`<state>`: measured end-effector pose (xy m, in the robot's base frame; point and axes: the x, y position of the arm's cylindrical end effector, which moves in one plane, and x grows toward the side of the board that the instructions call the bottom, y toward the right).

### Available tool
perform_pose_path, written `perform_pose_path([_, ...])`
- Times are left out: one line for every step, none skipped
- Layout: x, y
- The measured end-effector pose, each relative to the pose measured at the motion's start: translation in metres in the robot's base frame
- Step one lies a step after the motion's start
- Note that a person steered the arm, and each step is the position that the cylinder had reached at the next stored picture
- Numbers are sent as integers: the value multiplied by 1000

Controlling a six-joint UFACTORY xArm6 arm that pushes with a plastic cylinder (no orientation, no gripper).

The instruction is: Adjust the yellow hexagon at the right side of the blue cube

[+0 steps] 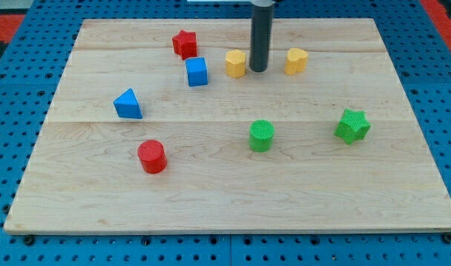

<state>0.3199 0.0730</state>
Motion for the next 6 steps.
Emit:
perform_pose_path([-32, 7])
perform_pose_path([-29, -26])
perform_pose_path([-14, -37])
perform_pose_path([3, -39])
perform_pose_path([-12, -29])
perform_pose_path([-70, -24])
